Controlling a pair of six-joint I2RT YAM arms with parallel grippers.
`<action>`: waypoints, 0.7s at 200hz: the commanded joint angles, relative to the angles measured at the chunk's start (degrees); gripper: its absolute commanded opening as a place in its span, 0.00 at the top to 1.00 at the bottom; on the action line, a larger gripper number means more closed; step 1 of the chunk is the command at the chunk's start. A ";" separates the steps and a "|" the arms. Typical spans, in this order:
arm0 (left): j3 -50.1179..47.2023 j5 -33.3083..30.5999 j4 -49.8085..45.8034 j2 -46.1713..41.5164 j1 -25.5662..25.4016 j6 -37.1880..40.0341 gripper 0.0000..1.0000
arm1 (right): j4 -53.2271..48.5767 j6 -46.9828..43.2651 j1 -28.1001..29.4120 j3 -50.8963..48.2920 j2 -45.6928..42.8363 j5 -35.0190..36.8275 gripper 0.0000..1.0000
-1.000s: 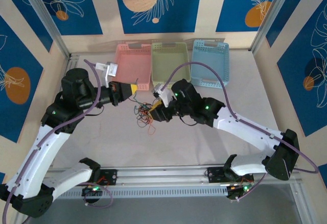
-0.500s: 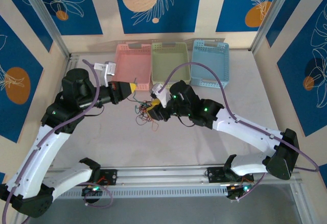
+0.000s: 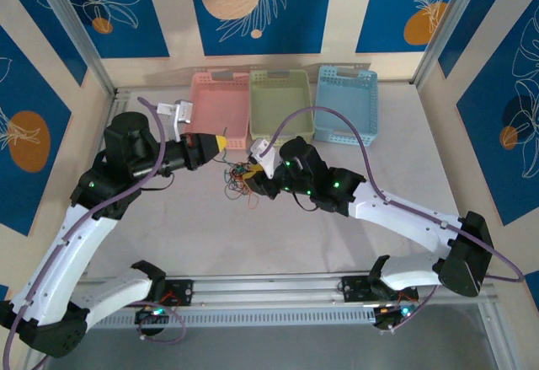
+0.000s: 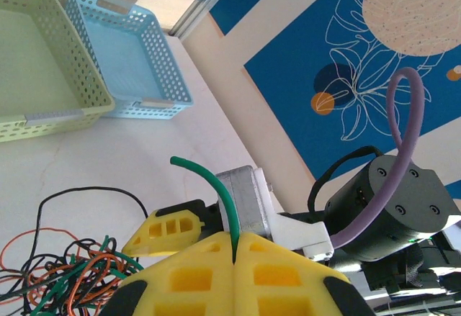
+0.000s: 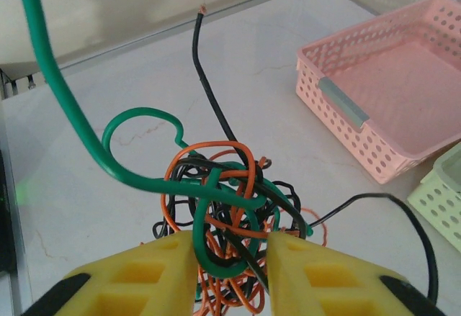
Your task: Untangle the cables
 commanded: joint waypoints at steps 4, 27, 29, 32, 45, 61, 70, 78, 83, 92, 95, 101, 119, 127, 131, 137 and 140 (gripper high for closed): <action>-0.42 0.31 3.08 -0.11 -0.90 -1.18 1.00 | 2.23 -2.04 0.42 -1.19 0.16 1.23 0.76; -0.26 -0.11 2.79 -0.11 -1.00 -0.84 1.00 | 2.44 -2.43 0.39 -1.62 -0.03 1.32 0.90; -0.25 -0.12 2.68 -0.09 -0.97 -0.83 1.00 | 2.50 -2.51 0.38 -1.69 -0.09 1.35 0.91; -0.24 -0.19 2.63 -0.11 -0.99 -0.82 1.00 | 2.51 -2.48 0.36 -1.89 -0.15 1.36 0.93; -0.23 -0.68 2.37 -0.10 -0.97 -0.49 1.00 | 2.97 -2.73 0.34 -2.85 -0.75 1.23 1.00; -0.66 -2.09 2.00 -0.11 -0.99 -0.39 1.00 | 3.52 -3.21 -0.10 -4.57 -1.78 0.09 1.00; -0.94 -3.27 1.56 -0.25 -0.99 -0.16 1.00 | 4.14 -3.36 -0.51 -6.11 -2.58 -0.17 1.00; -1.11 -4.54 1.19 -0.47 -0.99 0.17 1.00 | 4.63 -3.15 -1.01 -7.41 -3.35 -0.73 1.00; -1.20 -5.65 0.85 -0.54 -0.92 0.43 1.00 | 4.99 -2.94 -1.36 -8.25 -3.87 -1.03 1.00; -1.16 -8.04 0.03 -0.85 -0.84 0.92 1.00 | 5.79 -2.58 -2.03 -9.80 -4.85 -1.27 1.00; -1.20 -8.72 -0.21 -0.95 -0.90 1.21 1.00 | 6.15 -2.50 -2.22 -10.40 -5.23 -1.34 1.00; -1.12 -10.30 -0.84 -0.99 -0.78 1.59 1.00 | 6.92 -2.52 -2.59 -11.53 -5.96 -1.64 1.00; -0.42 -14.53 -3.00 -0.92 -0.26 2.54 1.00 | 9.85 -2.42 -3.67 -15.40 -8.22 -2.02 1.00; -0.28 -16.03 -3.65 -0.98 0.01 2.90 1.00 | 11.09 -2.25 -4.15 -17.30 -9.38 -2.32 1.00; -0.32 -16.74 -3.99 -0.89 0.19 3.18 1.00 | 11.78 -2.07 -4.42 -18.16 -9.90 -2.56 1.00; -0.24 -18.13 -4.81 -0.90 0.51 3.41 1.00 | 12.96 -1.62 -4.93 -19.43 -11.00 -2.67 1.00; -0.24 -18.83 -5.11 -0.91 0.69 3.58 1.00 | 13.55 -1.41 -5.20 -20.32 -11.38 -2.82 1.00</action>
